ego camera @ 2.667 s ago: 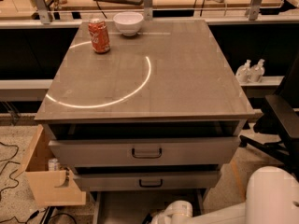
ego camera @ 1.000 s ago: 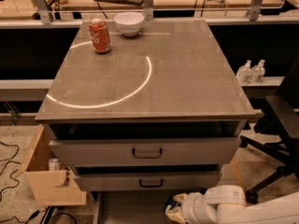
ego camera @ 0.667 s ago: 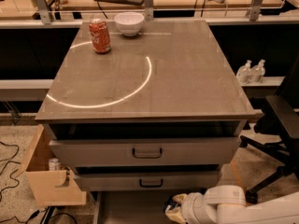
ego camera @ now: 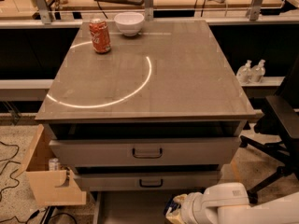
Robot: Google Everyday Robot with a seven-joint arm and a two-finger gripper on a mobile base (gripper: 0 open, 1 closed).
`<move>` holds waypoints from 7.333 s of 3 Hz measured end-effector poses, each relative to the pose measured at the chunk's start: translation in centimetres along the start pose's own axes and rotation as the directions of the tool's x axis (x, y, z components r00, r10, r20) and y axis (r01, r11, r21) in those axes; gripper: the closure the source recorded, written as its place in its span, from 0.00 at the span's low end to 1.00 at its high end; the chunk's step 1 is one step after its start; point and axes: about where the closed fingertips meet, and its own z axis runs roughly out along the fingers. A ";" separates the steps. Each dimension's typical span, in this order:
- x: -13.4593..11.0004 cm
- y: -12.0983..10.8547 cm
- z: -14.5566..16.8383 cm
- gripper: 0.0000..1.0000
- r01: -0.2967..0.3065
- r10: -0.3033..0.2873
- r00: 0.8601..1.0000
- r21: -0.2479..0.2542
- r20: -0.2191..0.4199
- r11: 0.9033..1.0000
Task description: Pick rxbar blueberry from bottom drawer and place on counter
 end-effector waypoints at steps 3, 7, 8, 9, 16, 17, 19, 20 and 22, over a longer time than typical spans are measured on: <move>-5.8 -1.3 -8.6 1.00 0.138 -0.141 0.990 0.079 0.033 0.987; -13.4 -3.3 -20.1 1.00 0.448 -0.475 0.879 0.272 0.040 0.851; -12.4 -3.2 -20.3 1.00 0.577 -0.590 0.807 0.262 -0.036 0.773; -12.7 -3.5 -20.8 1.00 0.594 -0.606 0.794 0.266 -0.042 0.759; -29.3 -18.6 -33.3 1.00 0.861 -0.850 0.509 0.071 -0.135 0.504; -31.2 -23.3 -32.6 1.00 0.853 -0.839 0.521 0.053 -0.157 0.520; -30.0 -28.0 -31.8 1.00 0.808 -0.788 0.580 0.024 -0.209 0.589; -30.3 -27.7 -32.0 0.82 0.824 -0.807 0.561 0.027 -0.185 0.566; -31.4 -26.7 -31.5 0.36 0.854 -0.844 0.519 0.030 -0.134 0.520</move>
Offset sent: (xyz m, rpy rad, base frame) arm 0.0192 -0.0281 0.1811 -0.0700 -0.1421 0.0495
